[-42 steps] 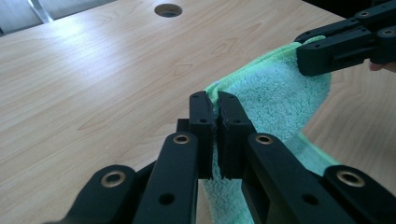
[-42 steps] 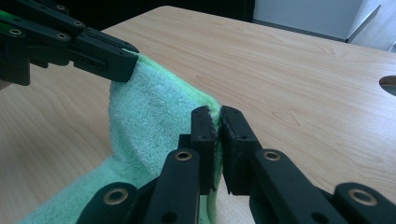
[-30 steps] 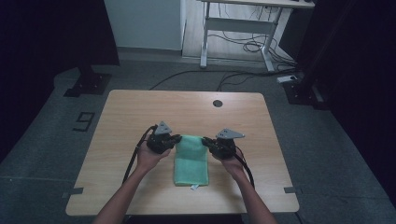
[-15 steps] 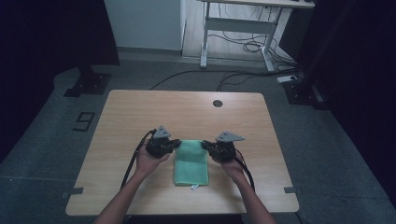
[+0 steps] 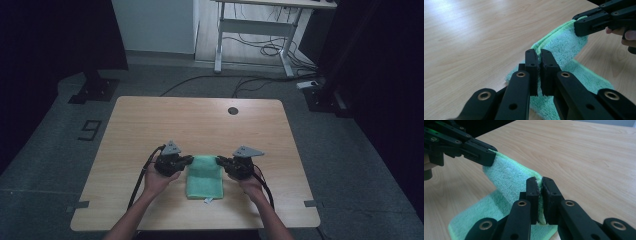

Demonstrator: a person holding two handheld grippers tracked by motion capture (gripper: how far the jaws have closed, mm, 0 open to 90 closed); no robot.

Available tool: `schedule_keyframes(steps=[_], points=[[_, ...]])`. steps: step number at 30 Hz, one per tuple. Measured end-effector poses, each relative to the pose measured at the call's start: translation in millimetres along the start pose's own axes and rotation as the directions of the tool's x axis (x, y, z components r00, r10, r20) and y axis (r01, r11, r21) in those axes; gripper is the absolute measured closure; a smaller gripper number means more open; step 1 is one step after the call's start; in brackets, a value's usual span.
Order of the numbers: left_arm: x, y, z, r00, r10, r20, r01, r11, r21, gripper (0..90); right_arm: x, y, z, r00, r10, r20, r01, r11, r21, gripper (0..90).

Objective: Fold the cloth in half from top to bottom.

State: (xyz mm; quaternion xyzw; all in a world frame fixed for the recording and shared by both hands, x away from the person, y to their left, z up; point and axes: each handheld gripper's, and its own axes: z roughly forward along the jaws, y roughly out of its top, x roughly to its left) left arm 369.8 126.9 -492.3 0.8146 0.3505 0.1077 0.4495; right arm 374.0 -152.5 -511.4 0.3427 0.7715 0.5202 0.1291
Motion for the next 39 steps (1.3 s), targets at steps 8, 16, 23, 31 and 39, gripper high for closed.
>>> schedule_keyframes(steps=[8,16,23,31,39], points=[[-9.1,-11.3,-3.3,0.9997,0.018,0.013,-0.018,0.9998,0.007,85.3,6.7,-11.1,-7.4,0.9998,-0.005,-0.018,0.005,1.000,0.003,83.3],[-14.9,-25.2,0.4,0.9995,0.024,0.019,-0.025,0.9993,0.028,84.9,9.5,-26.0,-10.5,0.9993,0.006,-0.037,-0.005,1.000,0.019,83.1],[-15.9,-31.6,-1.2,0.9997,0.024,0.012,-0.024,0.9991,0.034,84.9,17.0,-35.4,-10.0,0.9985,-0.006,-0.054,0.008,1.000,0.027,83.0],[-21.1,-34.1,-5.6,0.9991,0.035,0.023,-0.036,0.9989,0.030,84.9,20.6,-39.8,-13.3,0.9977,0.000,-0.068,0.002,1.000,0.021,83.0],[-28.4,-43.7,-4.8,0.9982,0.051,0.033,-0.052,0.9970,0.057,84.7,24.3,-49.1,-15.0,0.9970,0.005,-0.077,-0.002,0.999,0.036,82.8]])
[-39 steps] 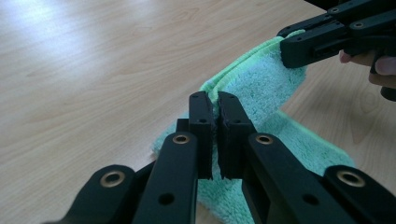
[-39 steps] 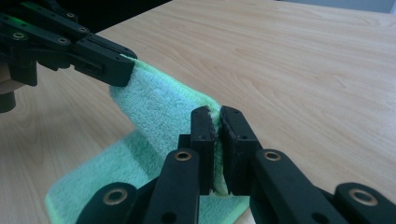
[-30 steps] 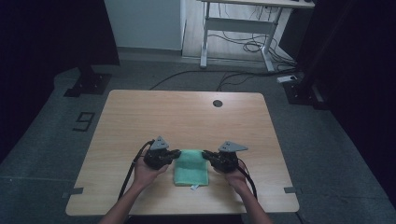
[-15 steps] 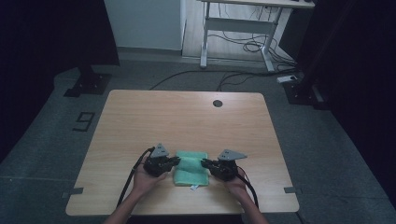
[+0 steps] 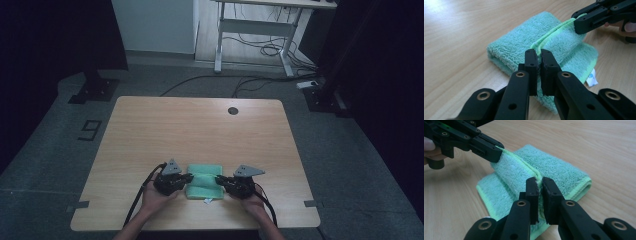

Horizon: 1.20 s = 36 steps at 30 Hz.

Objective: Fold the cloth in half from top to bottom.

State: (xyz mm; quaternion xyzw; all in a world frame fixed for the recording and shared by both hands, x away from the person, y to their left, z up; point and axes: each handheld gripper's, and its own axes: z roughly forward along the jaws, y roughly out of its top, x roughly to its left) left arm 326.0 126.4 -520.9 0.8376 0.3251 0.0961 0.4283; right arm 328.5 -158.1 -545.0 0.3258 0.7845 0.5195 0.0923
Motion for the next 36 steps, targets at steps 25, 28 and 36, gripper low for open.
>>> schedule_keyframes(steps=[25,28,36], points=[[-17.0,-3.4,-21.1,0.9972,0.065,0.038,-0.064,0.9970,-0.044,53.1,16.1,3.8,-28.5,0.9997,-0.026,-0.005,0.026,1.000,0.002,52.1],[-9.5,3.9,-10.9,0.9986,0.025,0.047,-0.024,0.9991,-0.037,53.5,12.8,11.5,-16.9,0.9997,-0.020,0.012,0.019,1.000,0.022,52.0],[-5.8,-5.3,18.0,0.9991,0.021,0.038,-0.024,0.9955,0.091,55.5,18.8,-1.2,1.6,0.9969,-0.058,0.053,0.048,0.985,0.168,53.7]])
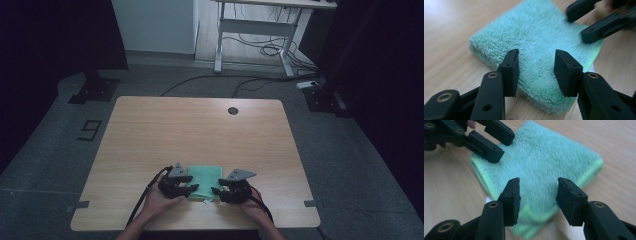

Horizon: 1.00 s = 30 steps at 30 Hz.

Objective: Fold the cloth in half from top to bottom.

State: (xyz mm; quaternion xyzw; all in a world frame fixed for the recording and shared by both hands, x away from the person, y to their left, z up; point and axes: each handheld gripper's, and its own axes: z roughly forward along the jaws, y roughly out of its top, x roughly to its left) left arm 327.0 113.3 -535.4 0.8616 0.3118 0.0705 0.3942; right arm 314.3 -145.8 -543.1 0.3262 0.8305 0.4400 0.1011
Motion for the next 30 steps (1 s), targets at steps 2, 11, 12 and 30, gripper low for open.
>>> schedule_keyframes(steps=[2,11,12,30], points=[[-0.4,-1.8,1.2,1.0000,0.001,-0.002,-0.001,1.0000,0.008,55.7,1.3,-7.2,-7.4,1.0000,0.001,0.010,-0.001,1.000,-0.001,55.5],[-2.1,1.2,-3.6,1.0000,-0.006,-0.007,0.006,0.9998,-0.020,53.6,5.4,-11.0,-24.8,0.9998,-0.022,0.004,0.022,0.999,-0.024,59.0],[-2.1,1.2,-3.6,1.0000,-0.006,-0.007,0.006,0.9998,-0.020,53.6,5.4,-11.0,-24.8,0.9998,-0.022,0.004,0.022,0.999,-0.024,59.0],[20.4,10.6,19.1,0.9969,-0.051,-0.059,0.050,0.9985,-0.021,54.8,14.9,6.8,21.9,0.9968,-0.078,0.014,0.078,0.996,0.034,52.4]])
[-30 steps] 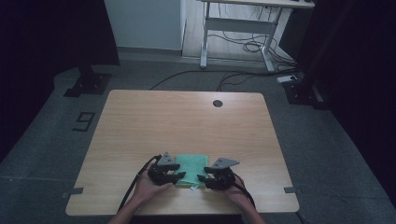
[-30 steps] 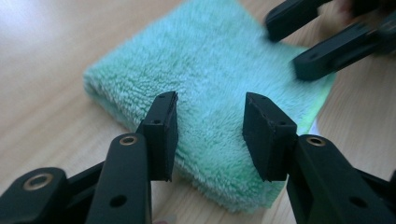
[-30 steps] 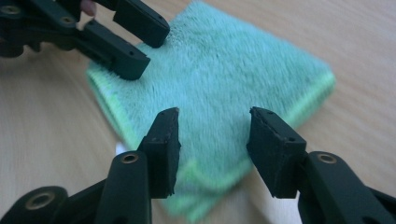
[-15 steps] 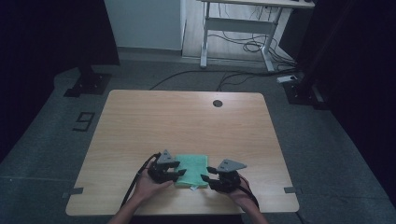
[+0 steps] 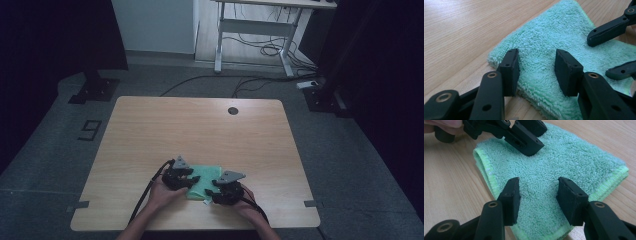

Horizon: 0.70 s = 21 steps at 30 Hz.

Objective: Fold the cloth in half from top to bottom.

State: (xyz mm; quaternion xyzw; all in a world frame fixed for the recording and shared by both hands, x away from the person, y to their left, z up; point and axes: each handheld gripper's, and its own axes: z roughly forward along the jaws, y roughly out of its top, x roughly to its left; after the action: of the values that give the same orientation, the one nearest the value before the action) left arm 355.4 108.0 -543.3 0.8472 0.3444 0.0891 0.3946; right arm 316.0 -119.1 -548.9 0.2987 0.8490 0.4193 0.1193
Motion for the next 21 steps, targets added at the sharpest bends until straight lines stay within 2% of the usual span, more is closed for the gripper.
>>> schedule_keyframes(steps=[4,6,9,10,11,12,14,15,17,19,21], points=[[0.5,-3.1,-0.5,1.0000,-0.003,0.004,0.004,0.9998,-0.018,54.9,1.0,-1.5,-0.1,1.0000,-0.005,0.007,0.005,1.000,-0.007,52.4],[-2.8,-1.5,-6.9,0.9999,-0.002,-0.013,0.002,0.9997,-0.023,53.1,1.1,-0.9,-0.6,0.9999,-0.002,0.011,0.002,1.000,-0.008,50.7],[-11.0,-3.2,-23.7,0.9998,0.017,0.008,-0.017,0.9983,-0.056,50.6,4.1,-1.5,-6.7,1.0000,-0.001,0.005,0.001,1.000,-0.031,46.1],[-11.0,-3.2,-23.7,0.9998,0.017,0.008,-0.017,0.9983,-0.056,49.8,4.1,-1.5,-6.7,1.0000,-0.001,0.005,0.001,1.000,-0.031,46.1],[-18.7,-7.8,-31.0,0.9987,0.046,0.020,-0.045,0.9983,-0.037,48.8,7.3,-3.7,-14.0,1.0000,0.002,0.008,-0.002,0.999,-0.049,44.7],[-22.5,-11.0,-33.4,0.9981,0.055,0.028,-0.054,0.9981,-0.030,47.8,8.2,-4.7,-16.5,1.0000,0.001,0.009,0.000,0.999,-0.052,44.6],[-25.7,-14.2,-34.6,0.9976,0.057,0.039,-0.056,0.9981,-0.024,47.1,10.1,-7.8,-20.6,1.0000,0.002,0.009,-0.001,0.999,-0.054,44.5],[-30.1,-19.6,-33.2,0.9970,0.060,0.049,-0.060,0.9982,0.000,47.0,10.8,-9.3,-21.1,1.0000,-0.002,0.008,0.002,0.999,-0.045,44.5],[-31.0,-23.3,-27.6,0.9975,0.058,0.040,-0.059,0.9979,0.024,47.4,11.3,-12.2,-19.6,0.9999,-0.003,0.010,0.004,1.000,-0.022,44.5],[-28.9,-23.7,-24.7,0.9982,0.042,0.041,-0.043,0.9989,0.020,48.6,10.1,-13.2,-16.6,0.9999,0.001,0.013,-0.001,1.000,-0.008,44.7],[-26.7,-22.3,-21.9,0.9984,0.045,0.034,-0.046,0.9987,0.021,50.1,9.0,-12.6,-14.7,0.9998,0.002,0.019,-0.002,1.000,-0.006,45.0]])
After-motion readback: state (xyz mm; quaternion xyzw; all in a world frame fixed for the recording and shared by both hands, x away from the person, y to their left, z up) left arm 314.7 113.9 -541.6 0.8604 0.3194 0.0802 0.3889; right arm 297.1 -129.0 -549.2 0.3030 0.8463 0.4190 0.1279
